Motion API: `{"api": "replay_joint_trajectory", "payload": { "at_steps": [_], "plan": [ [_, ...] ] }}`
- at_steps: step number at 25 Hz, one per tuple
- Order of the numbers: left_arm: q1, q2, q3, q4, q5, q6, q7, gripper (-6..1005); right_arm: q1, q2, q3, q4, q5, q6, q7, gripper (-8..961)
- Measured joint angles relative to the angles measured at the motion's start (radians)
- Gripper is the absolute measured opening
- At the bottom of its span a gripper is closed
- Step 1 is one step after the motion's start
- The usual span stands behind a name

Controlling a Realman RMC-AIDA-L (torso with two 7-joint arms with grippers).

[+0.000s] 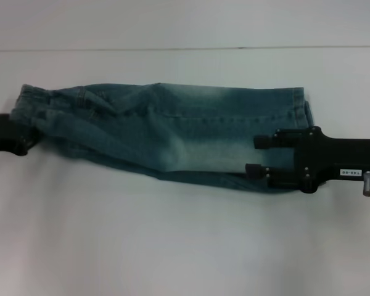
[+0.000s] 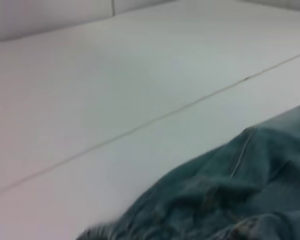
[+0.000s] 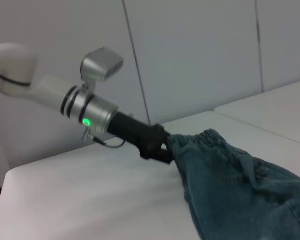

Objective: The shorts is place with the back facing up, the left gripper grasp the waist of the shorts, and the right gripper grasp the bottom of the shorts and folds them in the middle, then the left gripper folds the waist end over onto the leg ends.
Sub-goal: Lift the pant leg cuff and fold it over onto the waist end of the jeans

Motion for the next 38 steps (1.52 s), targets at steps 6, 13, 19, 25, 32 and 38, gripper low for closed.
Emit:
{"api": "replay_joint_trajectory", "payload": {
  "at_steps": [6,13,19,25,32,38],
  "plan": [
    [0.041,-0.03,0.105,0.298,0.09,0.147,-0.181,213,0.003,0.003,-0.004,0.02,0.006,0.034,-0.001,667],
    [-0.021,-0.032,0.191,0.462,0.22,0.249,-0.343,57,0.009,0.003,-0.003,0.099,0.07,0.146,-0.011,659],
    [-0.132,-0.035,0.243,0.498,0.351,0.29,-0.436,53,0.035,0.005,-0.004,0.24,0.208,0.316,-0.091,627],
    [-0.23,-0.043,0.297,0.543,0.401,0.338,-0.512,49,0.13,0.011,-0.001,0.53,0.4,0.503,-0.402,557],
    [-0.353,-0.057,0.3,0.616,0.405,0.433,-0.6,48,0.242,0.02,0.006,0.762,0.624,0.598,-0.686,277],
    [-0.431,-0.061,0.303,0.645,0.403,0.501,-0.651,46,0.334,0.026,0.013,0.827,0.631,0.67,-0.723,-1]
  ]
}}
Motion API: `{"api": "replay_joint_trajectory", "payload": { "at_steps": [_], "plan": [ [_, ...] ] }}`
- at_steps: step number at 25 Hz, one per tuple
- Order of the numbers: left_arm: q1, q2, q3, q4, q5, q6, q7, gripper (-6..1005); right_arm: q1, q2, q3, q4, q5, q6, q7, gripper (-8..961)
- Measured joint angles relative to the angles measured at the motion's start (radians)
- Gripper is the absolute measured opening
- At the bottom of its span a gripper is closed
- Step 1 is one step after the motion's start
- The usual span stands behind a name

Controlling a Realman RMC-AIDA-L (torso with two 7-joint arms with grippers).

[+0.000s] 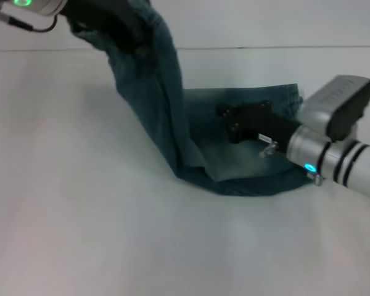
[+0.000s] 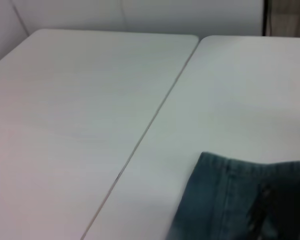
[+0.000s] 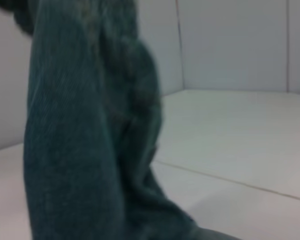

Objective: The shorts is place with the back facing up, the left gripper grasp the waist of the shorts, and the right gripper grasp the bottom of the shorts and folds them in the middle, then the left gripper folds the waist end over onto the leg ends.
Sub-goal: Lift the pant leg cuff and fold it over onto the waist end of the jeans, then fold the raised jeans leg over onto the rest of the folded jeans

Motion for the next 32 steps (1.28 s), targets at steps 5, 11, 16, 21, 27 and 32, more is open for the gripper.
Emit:
{"api": "replay_joint_trajectory", "payload": {
  "at_steps": [5,11,16,21,27,32],
  "plan": [
    [-0.04,-0.017,0.019,0.052,0.0,0.046,-0.039,47,0.085,0.003,-0.007,0.043,-0.019,0.085,-0.012,-1],
    [-0.081,-0.019,0.099,0.079,0.01,0.063,-0.119,57,0.203,0.003,0.006,0.119,-0.131,0.149,-0.004,-1],
    [-0.092,-0.021,0.162,0.077,0.012,0.047,-0.13,65,0.237,0.003,0.038,0.155,-0.181,0.148,-0.001,-1],
    [-0.093,-0.021,0.211,0.036,0.013,0.01,-0.127,73,0.127,-0.015,0.08,0.12,-0.201,0.082,0.009,0],
    [-0.101,-0.023,0.331,-0.022,0.013,-0.05,-0.123,83,-0.207,-0.029,0.049,-0.177,-0.204,-0.146,0.167,0],
    [-0.123,-0.031,0.468,-0.098,0.006,-0.144,-0.127,91,-0.454,-0.036,0.052,-0.381,-0.204,-0.311,0.272,0]
  ]
}}
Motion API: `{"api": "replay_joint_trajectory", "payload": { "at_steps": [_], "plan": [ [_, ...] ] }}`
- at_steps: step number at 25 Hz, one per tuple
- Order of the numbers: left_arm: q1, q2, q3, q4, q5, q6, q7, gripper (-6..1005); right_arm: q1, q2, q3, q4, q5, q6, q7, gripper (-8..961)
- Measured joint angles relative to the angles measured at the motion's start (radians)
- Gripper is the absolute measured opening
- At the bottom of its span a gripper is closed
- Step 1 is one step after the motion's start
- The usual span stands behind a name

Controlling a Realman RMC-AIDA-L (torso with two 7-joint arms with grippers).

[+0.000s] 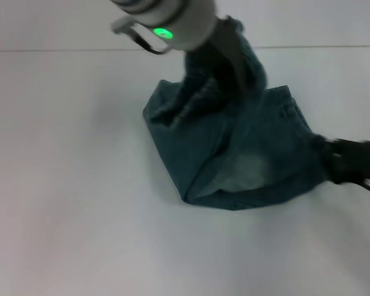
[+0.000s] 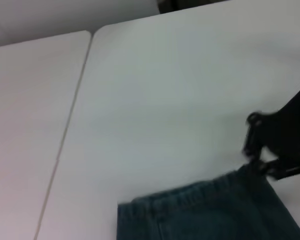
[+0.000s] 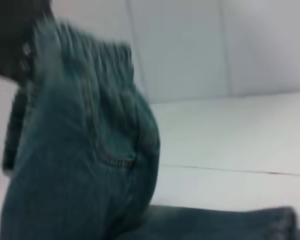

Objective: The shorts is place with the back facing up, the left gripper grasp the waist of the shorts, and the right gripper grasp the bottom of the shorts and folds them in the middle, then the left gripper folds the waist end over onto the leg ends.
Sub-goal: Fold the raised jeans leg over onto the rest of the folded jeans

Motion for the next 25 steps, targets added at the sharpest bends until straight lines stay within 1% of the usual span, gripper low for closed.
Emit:
{"api": "replay_joint_trajectory", "payload": {
  "at_steps": [3,5,8,9,11,13,19,23,25],
  "plan": [
    [-0.028,-0.005,0.094,-0.069,-0.002,-0.125,-0.051,96,-0.091,-0.008,0.01,-0.071,0.003,-0.066,0.053,0],
    [-0.073,-0.005,0.148,-0.143,-0.003,-0.201,-0.094,100,-0.124,-0.014,0.027,-0.084,0.005,-0.11,0.069,0],
    [-0.142,-0.005,0.185,-0.257,-0.023,-0.245,-0.106,105,-0.15,-0.022,0.048,-0.086,0.002,-0.169,0.073,0],
    [-0.152,-0.005,0.197,-0.282,-0.035,-0.263,-0.106,106,-0.157,-0.026,0.051,-0.086,0.002,-0.186,0.076,0],
    [-0.155,-0.005,0.229,-0.305,-0.053,-0.309,-0.103,110,-0.165,-0.035,0.053,-0.087,0.001,-0.21,0.087,0],
    [-0.152,-0.005,0.246,-0.308,-0.058,-0.328,-0.102,113,-0.168,-0.041,0.054,-0.087,0.001,-0.222,0.096,0],
    [-0.152,-0.005,0.331,-0.316,-0.068,-0.323,-0.11,348,-0.155,-0.051,0.051,-0.092,0.001,-0.228,0.109,0],
    [-0.15,-0.005,0.342,-0.307,-0.064,-0.303,-0.119,490,-0.144,-0.052,0.05,-0.097,-0.005,-0.226,0.11,1],
    [-0.139,-0.005,0.338,-0.29,-0.057,-0.298,-0.12,572,-0.14,-0.052,0.053,-0.097,-0.016,-0.227,0.11,1]
  ]
}}
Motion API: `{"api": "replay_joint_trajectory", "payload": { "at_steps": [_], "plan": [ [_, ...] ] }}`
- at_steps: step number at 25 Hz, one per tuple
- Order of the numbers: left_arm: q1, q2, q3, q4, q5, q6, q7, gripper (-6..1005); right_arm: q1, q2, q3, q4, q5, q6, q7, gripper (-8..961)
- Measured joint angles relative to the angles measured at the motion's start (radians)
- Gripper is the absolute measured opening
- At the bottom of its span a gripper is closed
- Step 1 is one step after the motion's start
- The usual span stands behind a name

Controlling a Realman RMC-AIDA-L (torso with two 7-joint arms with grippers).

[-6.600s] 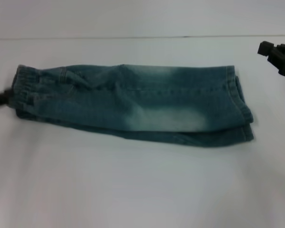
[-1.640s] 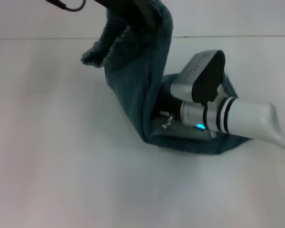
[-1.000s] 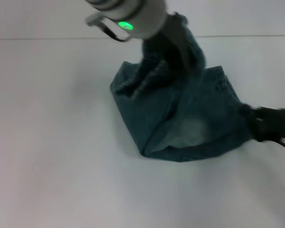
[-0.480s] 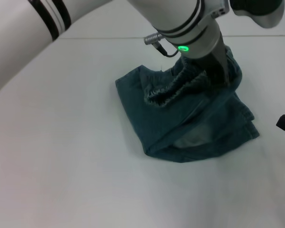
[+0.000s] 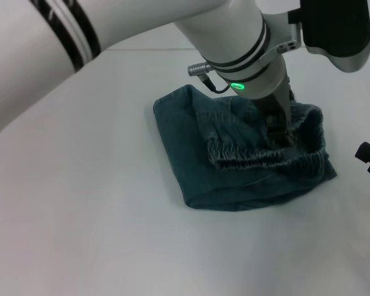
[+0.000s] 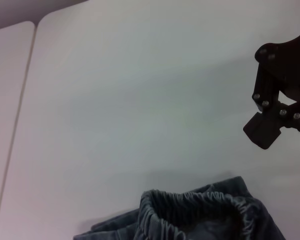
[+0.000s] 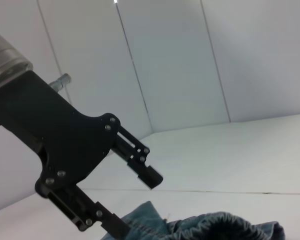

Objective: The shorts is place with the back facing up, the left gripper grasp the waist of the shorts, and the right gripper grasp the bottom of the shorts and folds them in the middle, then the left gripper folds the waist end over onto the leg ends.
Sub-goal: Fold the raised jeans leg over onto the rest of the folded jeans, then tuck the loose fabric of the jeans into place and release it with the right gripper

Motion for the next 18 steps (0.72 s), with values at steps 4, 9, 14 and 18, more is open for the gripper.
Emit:
{"api": "replay_joint_trajectory", "payload": {
  "at_steps": [4,9,14,18],
  "plan": [
    [0.064,0.003,-0.02,0.091,0.007,-0.006,0.001,761,0.002,0.0,-0.002,-0.016,-0.015,-0.011,0.001,1],
    [0.254,0.004,-0.11,0.29,-0.048,-0.015,0.023,872,-0.006,0.015,0.003,-0.16,-0.092,-0.067,0.039,1],
    [0.565,0.002,-0.19,0.43,-0.252,-0.1,0.161,937,-0.003,0.052,0.001,-0.451,-0.206,-0.081,0.22,30],
    [0.76,0.0,-0.321,0.397,-0.535,-0.089,0.389,936,0.043,0.063,-0.026,-0.659,-0.321,-0.077,0.389,149]
  ]
}}
